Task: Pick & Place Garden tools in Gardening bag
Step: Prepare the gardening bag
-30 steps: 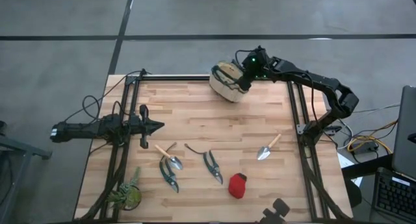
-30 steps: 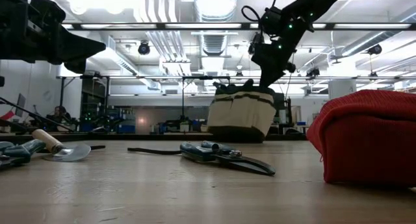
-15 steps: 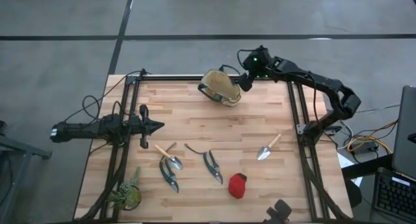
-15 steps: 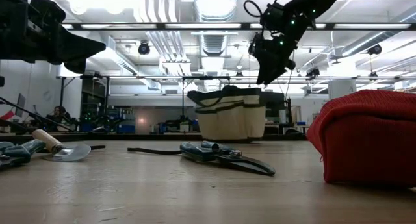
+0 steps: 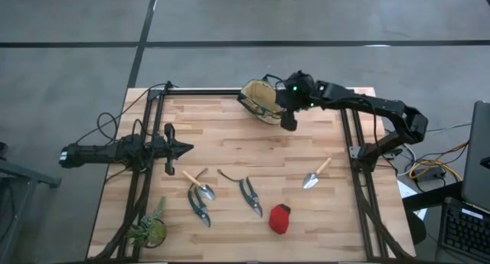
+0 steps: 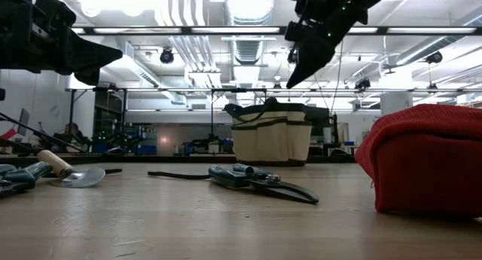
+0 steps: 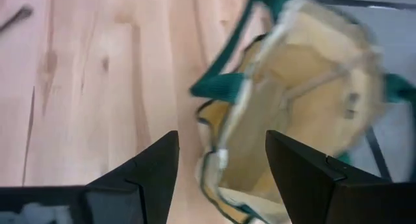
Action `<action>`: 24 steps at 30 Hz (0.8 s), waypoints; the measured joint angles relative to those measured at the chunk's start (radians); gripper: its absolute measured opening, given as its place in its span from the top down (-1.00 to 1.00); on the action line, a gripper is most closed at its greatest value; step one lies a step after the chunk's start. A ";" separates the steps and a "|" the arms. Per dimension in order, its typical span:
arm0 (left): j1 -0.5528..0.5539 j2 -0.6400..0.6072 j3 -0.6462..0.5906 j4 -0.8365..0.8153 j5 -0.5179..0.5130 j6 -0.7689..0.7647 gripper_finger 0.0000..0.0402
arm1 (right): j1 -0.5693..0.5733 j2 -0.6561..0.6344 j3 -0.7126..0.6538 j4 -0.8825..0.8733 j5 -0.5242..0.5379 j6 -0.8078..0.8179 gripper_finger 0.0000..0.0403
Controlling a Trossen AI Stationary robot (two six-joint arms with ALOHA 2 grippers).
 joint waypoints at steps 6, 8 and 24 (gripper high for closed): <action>0.000 0.000 0.000 0.000 0.000 0.000 0.93 | 0.024 0.044 -0.029 0.058 0.084 -0.060 -0.05; 0.000 0.000 0.000 0.000 0.000 0.000 0.93 | 0.023 0.058 -0.030 0.063 0.117 -0.071 -0.04; 0.000 0.000 0.000 0.000 0.000 0.000 0.93 | 0.033 0.152 -0.028 0.065 0.128 -0.105 0.77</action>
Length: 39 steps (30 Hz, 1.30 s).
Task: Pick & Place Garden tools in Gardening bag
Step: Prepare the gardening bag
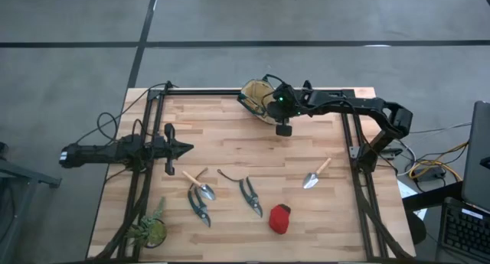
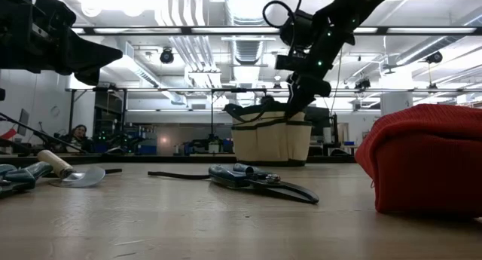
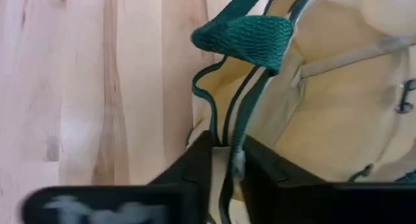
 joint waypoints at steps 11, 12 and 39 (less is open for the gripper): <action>0.000 0.000 0.000 0.000 0.000 0.000 0.93 | 0.126 -0.008 0.014 0.012 -0.047 -0.005 0.95; 0.000 0.000 0.000 0.001 0.000 0.000 0.93 | 0.143 -0.009 0.018 0.013 -0.047 -0.001 0.95; 0.000 0.000 -0.001 0.006 0.000 0.000 0.93 | 0.343 -0.009 0.017 0.084 -0.163 0.078 0.93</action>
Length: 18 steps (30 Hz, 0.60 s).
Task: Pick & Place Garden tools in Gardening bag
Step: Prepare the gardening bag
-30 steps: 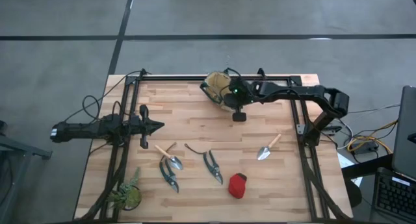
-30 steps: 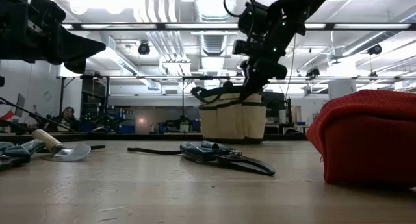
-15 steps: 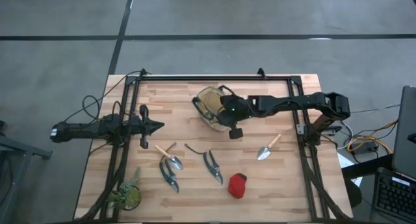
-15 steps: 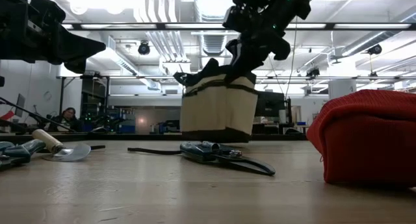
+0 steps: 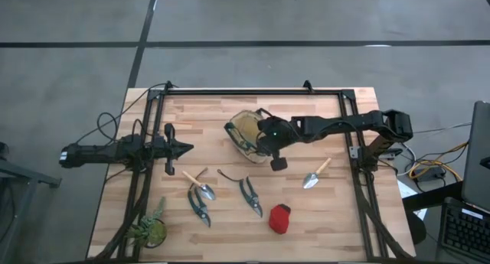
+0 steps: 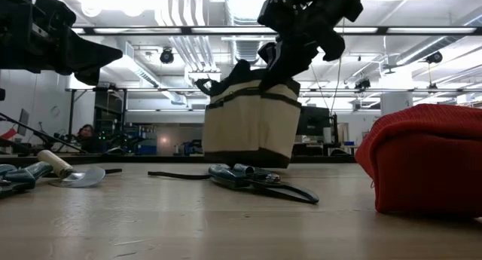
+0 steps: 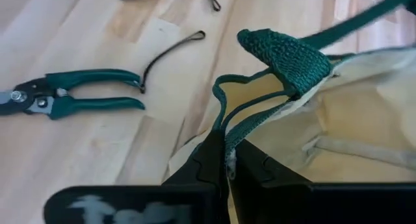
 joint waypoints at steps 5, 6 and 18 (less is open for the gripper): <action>0.000 0.000 0.000 0.000 0.000 0.000 0.93 | 0.003 0.000 0.001 0.000 0.005 0.030 0.75; 0.000 0.000 0.000 0.000 0.000 0.000 0.93 | 0.004 0.000 0.003 0.000 0.004 0.035 0.70; 0.000 0.000 0.000 0.000 0.000 0.000 0.93 | 0.003 0.000 0.023 -0.008 0.013 0.083 0.04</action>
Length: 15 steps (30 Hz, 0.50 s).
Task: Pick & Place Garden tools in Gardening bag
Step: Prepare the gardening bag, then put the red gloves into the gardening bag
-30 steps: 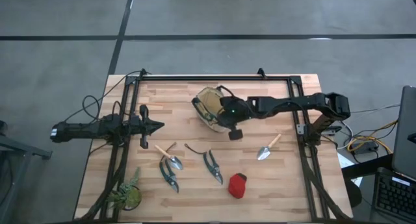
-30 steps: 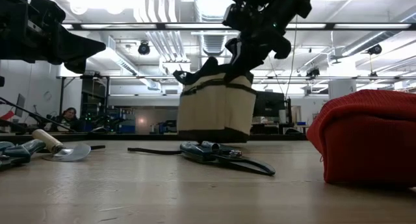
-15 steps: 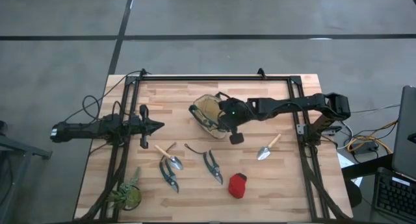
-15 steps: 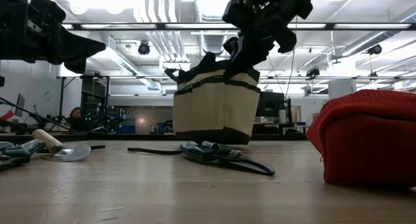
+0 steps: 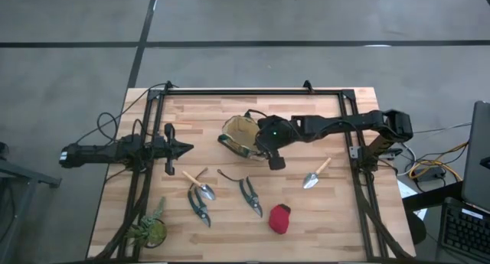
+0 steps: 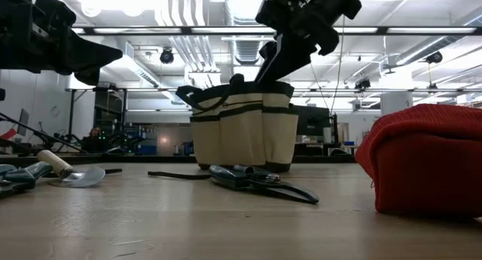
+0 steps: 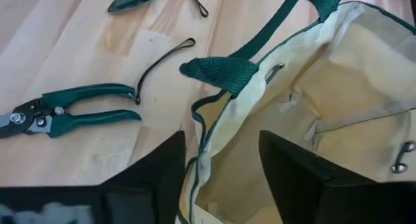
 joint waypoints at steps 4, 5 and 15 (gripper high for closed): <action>0.000 0.000 0.000 0.000 0.000 0.000 0.93 | 0.004 -0.027 0.011 -0.001 0.001 -0.002 -0.07; 0.000 0.000 0.000 0.000 0.000 0.000 0.93 | 0.006 -0.034 0.014 -0.002 0.001 -0.002 -0.09; 0.000 0.000 0.000 0.004 0.000 0.000 0.93 | 0.035 -0.103 0.025 -0.054 0.002 -0.002 -0.18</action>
